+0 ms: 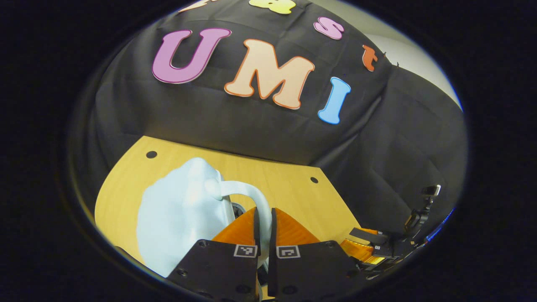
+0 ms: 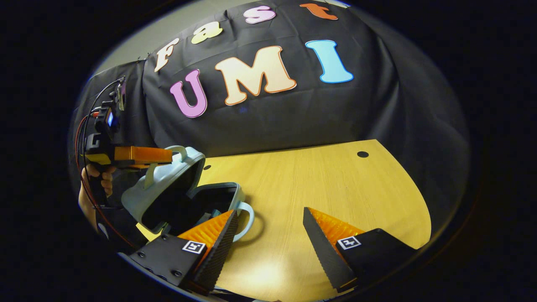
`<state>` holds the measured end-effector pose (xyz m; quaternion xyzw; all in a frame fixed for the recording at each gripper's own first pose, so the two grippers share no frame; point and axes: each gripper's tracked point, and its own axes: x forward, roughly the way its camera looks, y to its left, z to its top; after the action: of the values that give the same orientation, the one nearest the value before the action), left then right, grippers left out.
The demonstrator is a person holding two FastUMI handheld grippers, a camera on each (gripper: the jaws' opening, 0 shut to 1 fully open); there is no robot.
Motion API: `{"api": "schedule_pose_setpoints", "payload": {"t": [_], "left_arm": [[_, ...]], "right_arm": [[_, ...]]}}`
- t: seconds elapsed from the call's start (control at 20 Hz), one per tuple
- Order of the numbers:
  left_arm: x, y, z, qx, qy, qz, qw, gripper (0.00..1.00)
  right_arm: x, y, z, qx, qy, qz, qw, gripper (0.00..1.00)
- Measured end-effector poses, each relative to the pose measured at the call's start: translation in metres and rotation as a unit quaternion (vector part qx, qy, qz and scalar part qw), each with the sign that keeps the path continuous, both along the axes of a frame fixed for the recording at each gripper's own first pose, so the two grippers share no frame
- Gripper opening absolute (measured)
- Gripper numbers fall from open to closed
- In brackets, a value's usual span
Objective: First open the suitcase, pack the skin care products into it, and then close the suitcase.
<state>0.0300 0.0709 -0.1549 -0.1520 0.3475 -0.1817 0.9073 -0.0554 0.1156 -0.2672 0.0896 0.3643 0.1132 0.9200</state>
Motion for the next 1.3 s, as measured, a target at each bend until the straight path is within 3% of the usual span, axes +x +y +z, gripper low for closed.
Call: {"api": "schedule_pose_setpoints", "payload": {"t": [0.35, 0.5, 0.55, 0.75, 0.85, 1.0, 1.1, 1.3], "left_arm": [[-0.021, -0.05, -0.063, 0.041, 0.053, -0.036, 0.997, 0.06], [-0.024, -0.064, -0.084, 0.066, 0.066, -0.031, 0.995, 0.09], [-0.022, -0.068, -0.083, 0.06, 0.053, -0.02, 0.997, 0.18], [-0.013, -0.072, -0.048, 0.087, -0.028, 0.042, 0.995, 1.0], [-0.004, -0.062, -0.021, 0.127, -0.1, 0.088, 0.983, 0.93], [0.005, -0.041, 0.038, 0.18, -0.206, 0.141, 0.951, 0.95], [0.004, -0.04, 0.056, 0.191, -0.232, 0.14, 0.944, 0.95], [0.0, -0.03, 0.089, 0.163, -0.253, 0.145, 0.942, 0.96]], "right_arm": [[-0.004, -0.041, -0.001, -0.01, 0.003, -0.009, 1.0, 0.98], [-0.005, -0.058, -0.003, -0.011, 0.003, -0.001, 1.0, 0.98], [-0.003, -0.062, -0.003, -0.01, 0.003, 0.003, 1.0, 0.98], [0.01, -0.072, 0.003, 0.006, -0.011, 0.019, 1.0, 0.98], [0.027, -0.073, 0.02, 0.006, -0.04, 0.019, 0.999, 0.98], [0.058, -0.063, 0.073, 0.003, -0.125, 0.008, 0.992, 0.98], [0.075, -0.052, 0.11, 0.006, -0.182, -0.005, 0.983, 0.98], [0.088, -0.033, 0.174, 0.006, -0.267, -0.04, 0.963, 0.94]]}}
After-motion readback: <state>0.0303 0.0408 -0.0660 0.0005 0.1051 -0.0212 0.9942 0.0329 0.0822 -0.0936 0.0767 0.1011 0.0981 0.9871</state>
